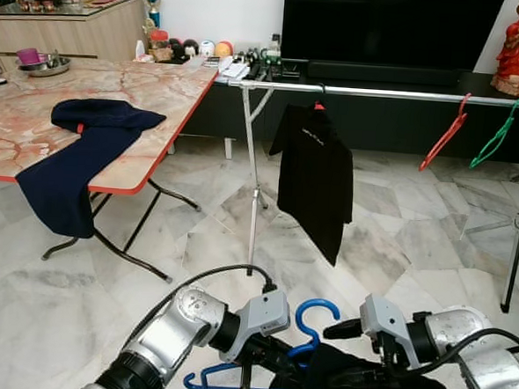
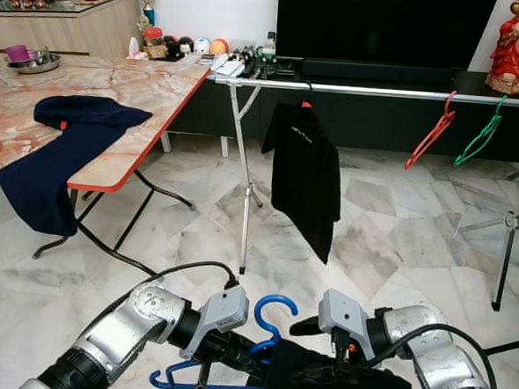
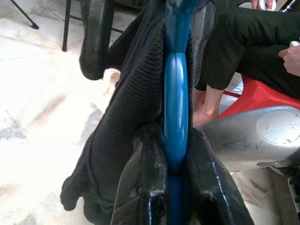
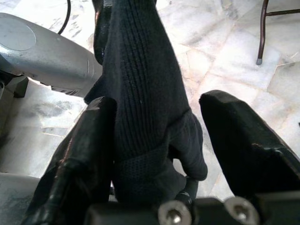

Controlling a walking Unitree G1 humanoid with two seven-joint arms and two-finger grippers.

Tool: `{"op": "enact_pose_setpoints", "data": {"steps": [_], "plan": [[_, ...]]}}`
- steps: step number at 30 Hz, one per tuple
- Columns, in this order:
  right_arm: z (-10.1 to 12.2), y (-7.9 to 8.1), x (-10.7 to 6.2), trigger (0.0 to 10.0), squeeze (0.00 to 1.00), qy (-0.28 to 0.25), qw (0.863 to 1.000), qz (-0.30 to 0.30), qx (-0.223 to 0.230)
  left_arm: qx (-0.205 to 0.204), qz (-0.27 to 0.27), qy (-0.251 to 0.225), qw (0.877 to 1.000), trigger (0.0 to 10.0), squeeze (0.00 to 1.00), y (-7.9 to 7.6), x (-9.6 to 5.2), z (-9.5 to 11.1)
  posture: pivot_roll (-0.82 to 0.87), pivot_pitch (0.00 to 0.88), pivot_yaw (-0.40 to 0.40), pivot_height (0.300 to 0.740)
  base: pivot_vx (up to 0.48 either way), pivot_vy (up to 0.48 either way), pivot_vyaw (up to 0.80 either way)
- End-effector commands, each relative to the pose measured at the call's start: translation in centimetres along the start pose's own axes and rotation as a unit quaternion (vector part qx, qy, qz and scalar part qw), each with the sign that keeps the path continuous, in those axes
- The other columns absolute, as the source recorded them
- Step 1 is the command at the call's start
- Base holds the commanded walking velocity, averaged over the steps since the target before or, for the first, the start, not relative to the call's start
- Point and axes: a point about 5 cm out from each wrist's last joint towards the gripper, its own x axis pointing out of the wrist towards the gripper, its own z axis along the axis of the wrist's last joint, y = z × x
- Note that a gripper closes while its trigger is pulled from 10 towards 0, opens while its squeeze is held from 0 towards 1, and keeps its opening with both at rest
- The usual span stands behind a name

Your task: Hang hanger

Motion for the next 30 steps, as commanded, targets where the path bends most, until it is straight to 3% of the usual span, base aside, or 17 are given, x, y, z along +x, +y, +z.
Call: {"op": "enact_pose_setpoints", "data": {"steps": [1, 30], "plan": [[-0.4, 0.2, 0.1, 0.0, 0.0, -0.003, 1.0, -0.001, 0.007, 0.023, -0.001, -0.015, 1.0, 10.0, 0.0, 0.3, 0.0, 1.5, -0.04, 0.021, 0.003, 0.74, 0.0, 0.0, 0.0], [-2.0, 1.5, 1.7, 0.0, 0.0, 0.033, 0.999, 0.017, 0.01, 0.018, 0.017, -0.034, 0.999, 10.0, 0.0, 0.4, 0.4, 2.0, -0.04, 0.0, 0.008, 0.74, 0.0, 0.0, 0.0]]}}
